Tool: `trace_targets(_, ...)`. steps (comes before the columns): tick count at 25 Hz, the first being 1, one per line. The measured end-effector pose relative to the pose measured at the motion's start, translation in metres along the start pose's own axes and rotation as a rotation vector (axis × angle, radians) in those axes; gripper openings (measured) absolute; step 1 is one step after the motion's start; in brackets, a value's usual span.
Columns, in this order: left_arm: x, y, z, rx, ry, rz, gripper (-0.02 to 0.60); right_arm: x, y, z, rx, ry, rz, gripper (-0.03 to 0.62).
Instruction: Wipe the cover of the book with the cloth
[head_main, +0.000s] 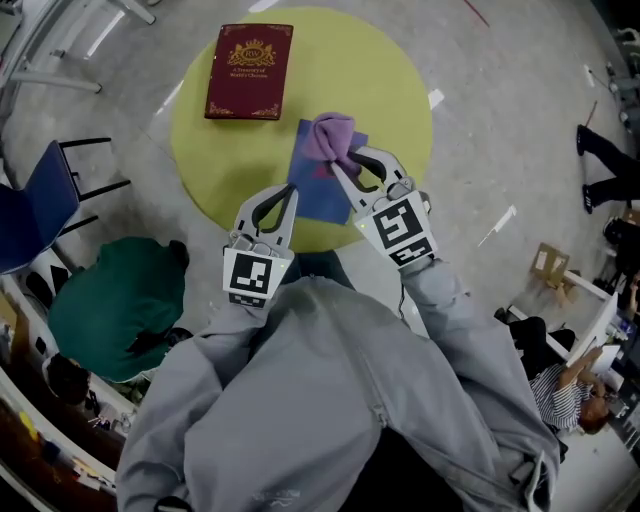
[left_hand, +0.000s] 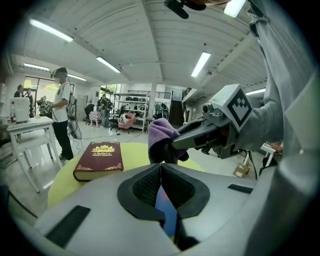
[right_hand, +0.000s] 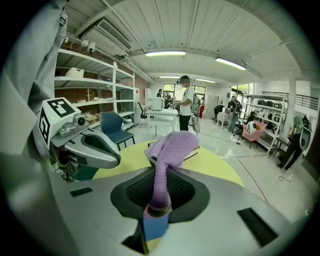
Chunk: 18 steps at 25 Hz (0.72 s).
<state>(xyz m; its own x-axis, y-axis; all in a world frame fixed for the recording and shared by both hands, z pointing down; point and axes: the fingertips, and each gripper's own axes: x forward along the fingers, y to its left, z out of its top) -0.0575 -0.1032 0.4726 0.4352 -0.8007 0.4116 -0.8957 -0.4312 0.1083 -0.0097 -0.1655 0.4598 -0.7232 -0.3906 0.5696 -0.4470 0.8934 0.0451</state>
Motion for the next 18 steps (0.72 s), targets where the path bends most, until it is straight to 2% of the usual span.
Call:
trace_targets(13,0.022,0.005,-0.078,-0.035,0.214,-0.082,0.018,0.065,-0.004,-0.027,-0.126,0.273,0.21,0.072)
trace_targets(18,0.033,0.005,-0.103,-0.045,0.304,-0.129,0.018,0.087,-0.009,-0.039,-0.181,0.379,0.246,0.072)
